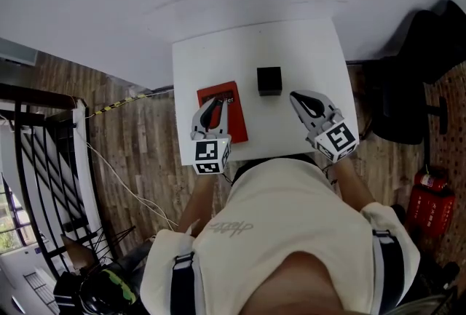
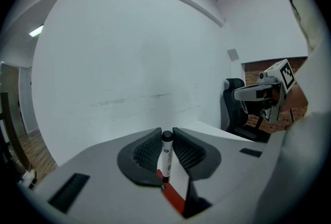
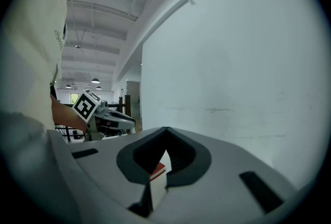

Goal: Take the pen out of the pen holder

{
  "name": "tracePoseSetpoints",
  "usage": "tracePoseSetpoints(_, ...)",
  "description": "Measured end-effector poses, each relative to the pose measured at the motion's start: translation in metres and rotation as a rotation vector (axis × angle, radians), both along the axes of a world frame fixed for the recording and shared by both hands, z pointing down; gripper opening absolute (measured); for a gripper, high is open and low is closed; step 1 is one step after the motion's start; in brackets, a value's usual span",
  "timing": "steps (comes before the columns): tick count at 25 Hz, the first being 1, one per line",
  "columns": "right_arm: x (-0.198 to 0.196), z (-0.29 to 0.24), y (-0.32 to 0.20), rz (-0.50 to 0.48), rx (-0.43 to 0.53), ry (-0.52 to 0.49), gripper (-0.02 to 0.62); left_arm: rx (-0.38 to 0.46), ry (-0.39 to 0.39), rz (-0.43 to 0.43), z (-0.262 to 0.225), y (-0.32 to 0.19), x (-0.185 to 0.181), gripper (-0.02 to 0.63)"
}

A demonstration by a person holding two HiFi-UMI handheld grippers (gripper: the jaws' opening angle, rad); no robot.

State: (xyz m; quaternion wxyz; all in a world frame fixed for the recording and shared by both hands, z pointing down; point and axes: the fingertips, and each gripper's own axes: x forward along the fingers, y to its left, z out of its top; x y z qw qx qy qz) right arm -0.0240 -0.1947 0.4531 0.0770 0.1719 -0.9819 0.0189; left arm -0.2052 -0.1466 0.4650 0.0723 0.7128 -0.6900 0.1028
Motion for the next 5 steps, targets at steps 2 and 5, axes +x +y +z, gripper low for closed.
tracePoseSetpoints(2, 0.0000, 0.0020, -0.0013, 0.003, -0.003, 0.003, 0.008, -0.002, 0.010, -0.002, 0.0025, -0.0026, -0.0013, 0.078)
tracePoseSetpoints(5, -0.0006, 0.0037, -0.0042, 0.010, -0.002, 0.005, 0.007, 0.000, 0.019, -0.005, 0.0050, -0.0074, -0.0032, 0.078)
